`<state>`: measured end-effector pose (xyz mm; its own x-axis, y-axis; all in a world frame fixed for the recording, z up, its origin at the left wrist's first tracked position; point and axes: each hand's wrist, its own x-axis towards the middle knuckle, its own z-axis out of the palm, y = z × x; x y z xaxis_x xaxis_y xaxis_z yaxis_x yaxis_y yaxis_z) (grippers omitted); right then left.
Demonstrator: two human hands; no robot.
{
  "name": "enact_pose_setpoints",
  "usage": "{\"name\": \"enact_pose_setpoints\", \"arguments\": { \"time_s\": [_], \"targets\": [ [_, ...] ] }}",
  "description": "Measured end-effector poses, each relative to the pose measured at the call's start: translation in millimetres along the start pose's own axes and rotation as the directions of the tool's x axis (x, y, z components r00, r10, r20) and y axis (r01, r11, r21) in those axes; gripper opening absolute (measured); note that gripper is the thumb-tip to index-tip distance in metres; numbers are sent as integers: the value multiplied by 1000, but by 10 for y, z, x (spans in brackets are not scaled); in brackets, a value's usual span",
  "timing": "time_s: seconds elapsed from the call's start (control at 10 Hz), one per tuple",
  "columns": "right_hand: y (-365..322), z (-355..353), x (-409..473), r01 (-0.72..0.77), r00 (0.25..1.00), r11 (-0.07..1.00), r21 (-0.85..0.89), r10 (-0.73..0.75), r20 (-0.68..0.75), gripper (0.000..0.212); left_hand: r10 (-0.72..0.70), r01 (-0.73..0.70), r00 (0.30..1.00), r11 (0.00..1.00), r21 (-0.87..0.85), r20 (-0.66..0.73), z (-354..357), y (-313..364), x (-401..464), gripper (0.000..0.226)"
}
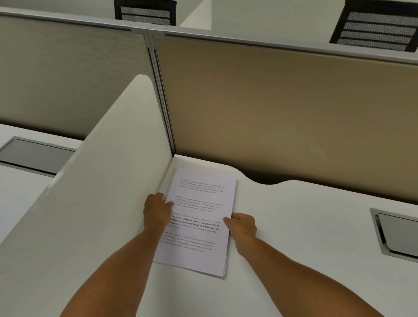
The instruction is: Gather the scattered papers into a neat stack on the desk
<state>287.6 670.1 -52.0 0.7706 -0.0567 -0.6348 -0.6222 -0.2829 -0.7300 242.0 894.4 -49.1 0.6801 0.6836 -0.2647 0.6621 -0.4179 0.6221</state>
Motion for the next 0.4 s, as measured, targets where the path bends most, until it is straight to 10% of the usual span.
{"name": "enact_pose_setpoints", "arguments": {
  "time_s": [0.4],
  "targets": [
    [-218,-592,-279,4,998,950,-312,16,61,35,88,-100,993,982,161,79,-476,349,-531,42]
  ]
}}
